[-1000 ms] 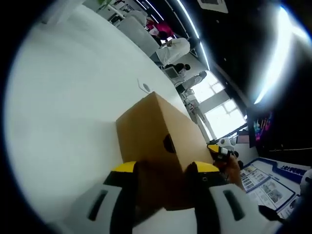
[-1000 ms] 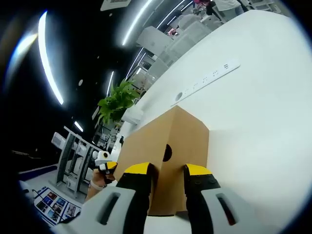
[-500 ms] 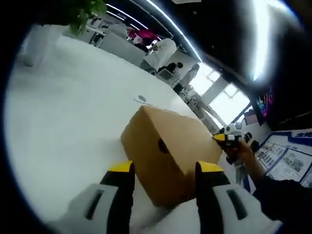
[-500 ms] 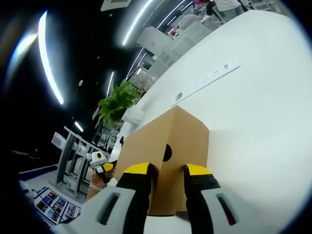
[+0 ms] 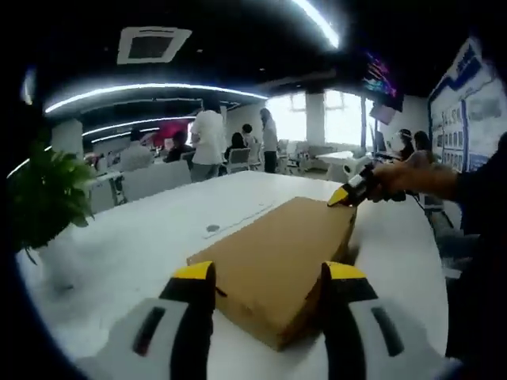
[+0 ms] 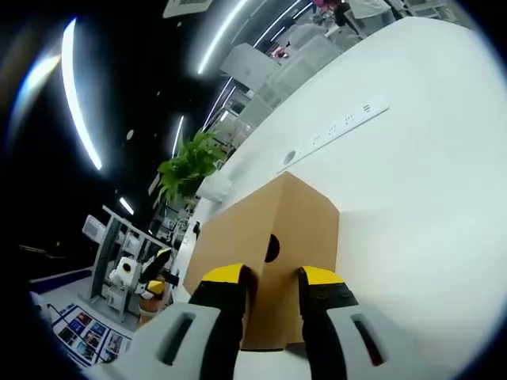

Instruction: Operate the shoe box by opening the lid, removing the specified soft item, and placing it in the target area until the item is outside and the box remains undamaged.

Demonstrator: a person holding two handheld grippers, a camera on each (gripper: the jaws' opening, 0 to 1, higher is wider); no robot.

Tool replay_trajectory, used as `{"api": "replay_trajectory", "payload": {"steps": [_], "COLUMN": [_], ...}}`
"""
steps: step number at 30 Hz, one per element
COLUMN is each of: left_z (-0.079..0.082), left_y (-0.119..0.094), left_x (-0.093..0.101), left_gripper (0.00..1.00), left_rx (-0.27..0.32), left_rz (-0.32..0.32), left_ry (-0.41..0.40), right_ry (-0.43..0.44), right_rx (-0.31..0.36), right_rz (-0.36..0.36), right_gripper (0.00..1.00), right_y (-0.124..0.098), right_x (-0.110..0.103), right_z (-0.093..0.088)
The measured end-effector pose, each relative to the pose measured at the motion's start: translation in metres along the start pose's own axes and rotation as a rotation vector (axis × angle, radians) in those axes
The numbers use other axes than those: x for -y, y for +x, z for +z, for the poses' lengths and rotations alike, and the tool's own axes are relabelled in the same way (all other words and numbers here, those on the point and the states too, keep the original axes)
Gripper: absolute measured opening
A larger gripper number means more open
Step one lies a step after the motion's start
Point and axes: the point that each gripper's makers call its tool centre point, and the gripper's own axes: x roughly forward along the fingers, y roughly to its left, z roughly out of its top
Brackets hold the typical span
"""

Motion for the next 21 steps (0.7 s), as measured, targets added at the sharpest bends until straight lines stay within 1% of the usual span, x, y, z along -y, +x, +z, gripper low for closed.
{"api": "replay_trajectory", "payload": {"steps": [1,3,5,7,8,9,12,14,15,16,17,18,20,21], "left_z": [0.000,-0.003,-0.005,-0.011,-0.012,-0.014,-0.020,-0.022,-0.025,-0.027,-0.033,-0.035,-0.044,-0.047], "left_y": [-0.001,-0.001,-0.001,0.000,0.000,0.001,0.004,0.006,0.008,0.009,0.011,0.013,0.018,0.020], "left_x": [0.003,0.008,0.014,0.016,0.017,0.021,0.030,0.035,0.037,0.039,0.042,0.044,0.053,0.056], "left_gripper": [0.56,0.58,0.60,0.61,0.61,0.61,0.63,0.62,0.62,0.62,0.62,0.62,0.62,0.62], "left_rx": [-0.007,-0.034,-0.045,-0.078,-0.080,-0.090,-0.104,-0.111,-0.130,-0.143,-0.164,-0.169,-0.185,-0.201], "left_rz": [0.009,0.008,0.010,0.023,0.024,0.025,0.025,0.026,0.042,0.054,0.057,0.056,0.041,0.041], "left_ry": [0.046,0.105,0.160,0.226,0.241,0.273,0.312,0.360,0.428,0.474,0.535,0.553,0.555,0.588], "right_ry": [-0.002,-0.002,-0.003,0.000,-0.001,-0.002,-0.002,-0.002,-0.002,-0.002,-0.001,0.000,-0.002,-0.002], "right_rx": [-0.001,-0.001,-0.002,-0.001,-0.001,-0.001,-0.002,-0.004,-0.003,-0.003,-0.003,-0.003,-0.003,-0.002], "right_rz": [-0.001,-0.002,-0.002,-0.001,-0.001,-0.002,-0.003,-0.004,-0.004,-0.004,-0.004,-0.003,-0.004,-0.003], "right_gripper": [0.26,0.26,0.25,0.25,0.25,0.25,0.25,0.25,0.25,0.25,0.25,0.25,0.25,0.25], "right_y": [0.000,0.000,-0.001,-0.001,0.000,-0.001,0.000,0.000,0.000,0.000,0.000,0.000,-0.001,-0.001], "right_x": [0.000,0.000,-0.001,0.000,0.000,0.000,0.000,0.001,0.001,0.001,0.001,0.002,0.001,0.002], "right_z": [0.000,0.001,0.000,0.000,0.000,0.001,0.001,0.002,0.002,0.002,0.002,0.002,0.002,0.002]}}
